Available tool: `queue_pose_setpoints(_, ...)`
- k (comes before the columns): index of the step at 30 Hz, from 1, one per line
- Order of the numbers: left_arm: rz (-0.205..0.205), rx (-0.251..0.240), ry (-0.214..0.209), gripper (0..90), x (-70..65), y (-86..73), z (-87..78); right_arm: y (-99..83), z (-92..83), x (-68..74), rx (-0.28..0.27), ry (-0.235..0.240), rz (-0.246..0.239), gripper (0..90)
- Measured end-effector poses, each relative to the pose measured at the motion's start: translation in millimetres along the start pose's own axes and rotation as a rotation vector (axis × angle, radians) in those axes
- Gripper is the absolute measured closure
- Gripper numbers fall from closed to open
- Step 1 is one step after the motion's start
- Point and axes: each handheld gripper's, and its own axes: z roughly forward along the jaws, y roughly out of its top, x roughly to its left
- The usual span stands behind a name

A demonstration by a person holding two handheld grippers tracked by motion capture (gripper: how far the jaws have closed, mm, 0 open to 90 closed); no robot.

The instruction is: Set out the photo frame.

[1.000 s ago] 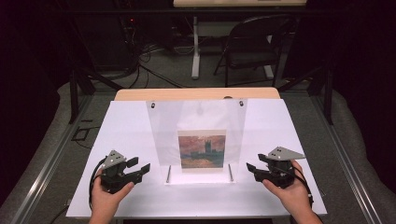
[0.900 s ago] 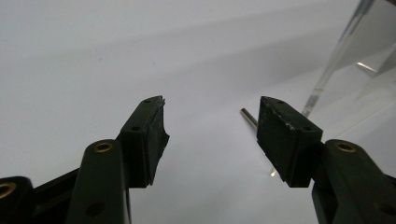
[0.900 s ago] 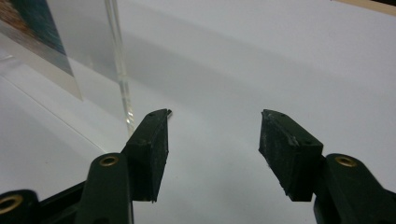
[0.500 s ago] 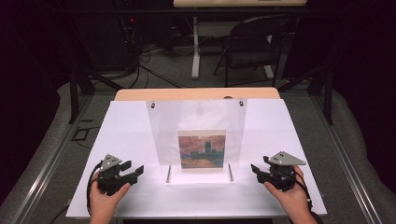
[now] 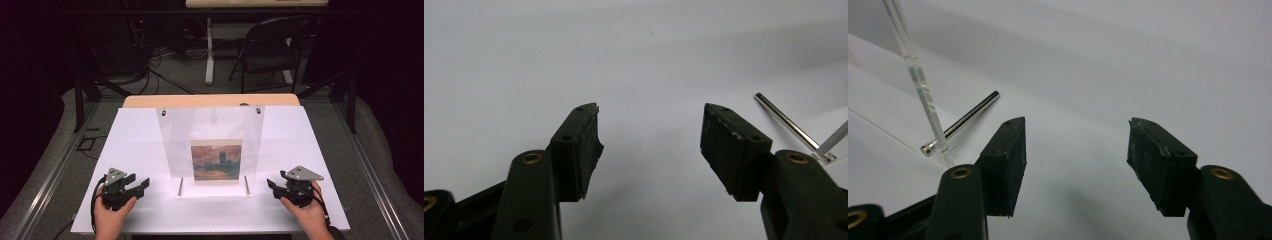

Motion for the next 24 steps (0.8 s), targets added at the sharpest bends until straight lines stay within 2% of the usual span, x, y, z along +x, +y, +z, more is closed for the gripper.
queue_pose_setpoints(3, -0.003, 0.004, -0.002, 39.9, -0.4, -0.2, 1.2, -1.8, 1.7, -2.1, 0.006, 0.001, 0.022, 40.2)
queue_pose_setpoints(9, 0.006, 0.018, -0.004, 39.6, -3.0, -0.9, 4.9, -1.9, 3.7, 1.2, 0.014, -0.006, -0.011, 39.7)
queue_pose_setpoints(15, -0.004, 0.028, -0.006, 39.6, -2.5, -1.3, 7.2, -2.3, 4.9, 2.3, 0.014, 0.005, -0.011, 39.5)
queue_pose_setpoints(24, 0.008, 0.041, -0.007, 39.6, -2.4, -1.3, 7.7, -3.1, 6.2, 2.0, 0.021, 0.010, -0.004, 39.2)
